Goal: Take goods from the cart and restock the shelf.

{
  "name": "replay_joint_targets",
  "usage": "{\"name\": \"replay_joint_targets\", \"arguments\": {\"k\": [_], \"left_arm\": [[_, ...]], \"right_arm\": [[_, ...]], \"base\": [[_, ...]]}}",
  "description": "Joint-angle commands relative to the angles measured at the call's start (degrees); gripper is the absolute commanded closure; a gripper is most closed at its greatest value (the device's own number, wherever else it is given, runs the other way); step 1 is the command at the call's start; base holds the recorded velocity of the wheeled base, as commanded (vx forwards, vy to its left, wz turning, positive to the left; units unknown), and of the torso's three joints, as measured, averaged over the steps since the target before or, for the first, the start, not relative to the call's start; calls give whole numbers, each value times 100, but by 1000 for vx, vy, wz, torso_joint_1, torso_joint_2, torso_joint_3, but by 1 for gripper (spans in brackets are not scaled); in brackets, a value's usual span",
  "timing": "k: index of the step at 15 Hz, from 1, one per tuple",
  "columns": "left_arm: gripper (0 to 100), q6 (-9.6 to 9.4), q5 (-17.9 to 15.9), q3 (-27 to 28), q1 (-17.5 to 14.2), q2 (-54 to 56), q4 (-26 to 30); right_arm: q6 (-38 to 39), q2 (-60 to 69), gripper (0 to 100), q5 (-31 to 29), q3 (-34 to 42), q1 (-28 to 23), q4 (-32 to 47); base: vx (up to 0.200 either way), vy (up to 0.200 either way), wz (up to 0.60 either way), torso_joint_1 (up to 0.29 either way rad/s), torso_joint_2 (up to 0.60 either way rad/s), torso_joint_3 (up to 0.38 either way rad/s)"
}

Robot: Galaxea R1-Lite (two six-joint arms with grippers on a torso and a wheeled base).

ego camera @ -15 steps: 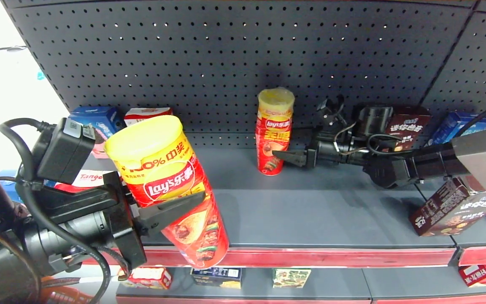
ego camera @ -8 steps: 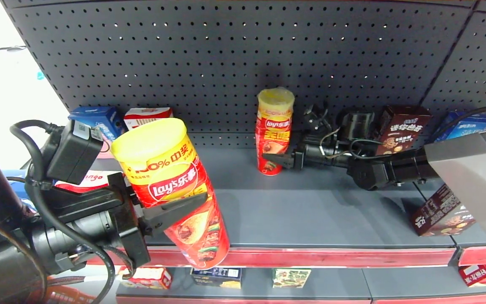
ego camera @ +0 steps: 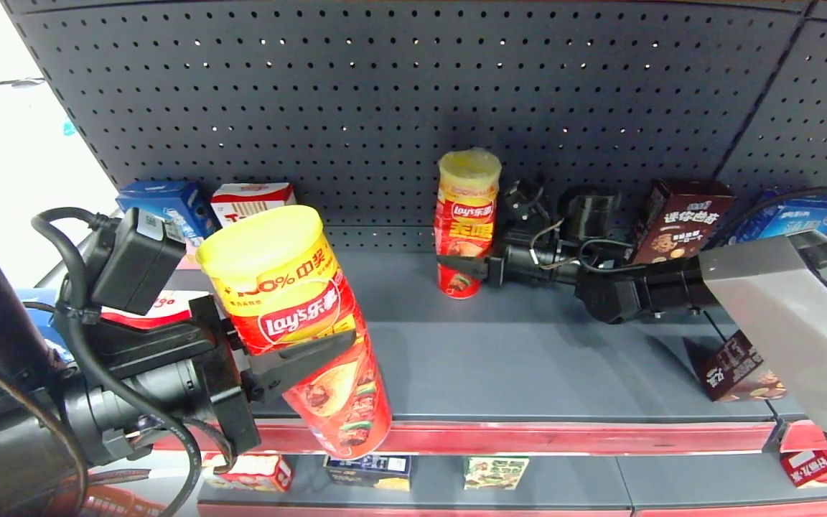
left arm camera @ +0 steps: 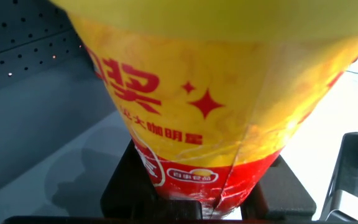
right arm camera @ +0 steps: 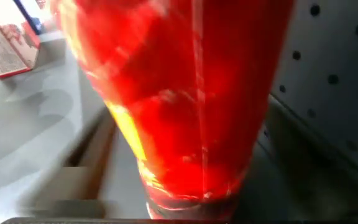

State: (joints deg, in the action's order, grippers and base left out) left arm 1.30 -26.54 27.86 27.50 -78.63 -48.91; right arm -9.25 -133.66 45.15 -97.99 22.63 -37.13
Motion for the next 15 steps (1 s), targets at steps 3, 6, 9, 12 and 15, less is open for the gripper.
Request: {"name": "replay_joint_targets", "arguments": {"k": [3, 6, 9, 12, 15], "left_arm": [[100, 1, 0, 1, 1, -12, -5], [100, 1, 0, -17, 1, -3, -5], [100, 1, 8, -17, -8, -3, -13], [100, 1, 0, -17, -70, -3, -5], [100, 1, 8, -17, -78, -3, -5]], "right_arm": [[-6, 15, 100, -86, 34, 40, -5], [-6, 165, 100, -86, 166, 119, -13], [-15, 507, 100, -33, 315, 190, -13], [-15, 1175, 100, -33, 957, 277, -22], [-15, 1878, 100, -94, 2117, 409, -303]], "base": [[0, 0, 0, 0, 0, 0], [0, 0, 0, 0, 0, 0], [0, 0, 0, 0, 0, 0], [0, 0, 0, 0, 0, 0], [0, 0, 0, 0, 0, 0]]}}
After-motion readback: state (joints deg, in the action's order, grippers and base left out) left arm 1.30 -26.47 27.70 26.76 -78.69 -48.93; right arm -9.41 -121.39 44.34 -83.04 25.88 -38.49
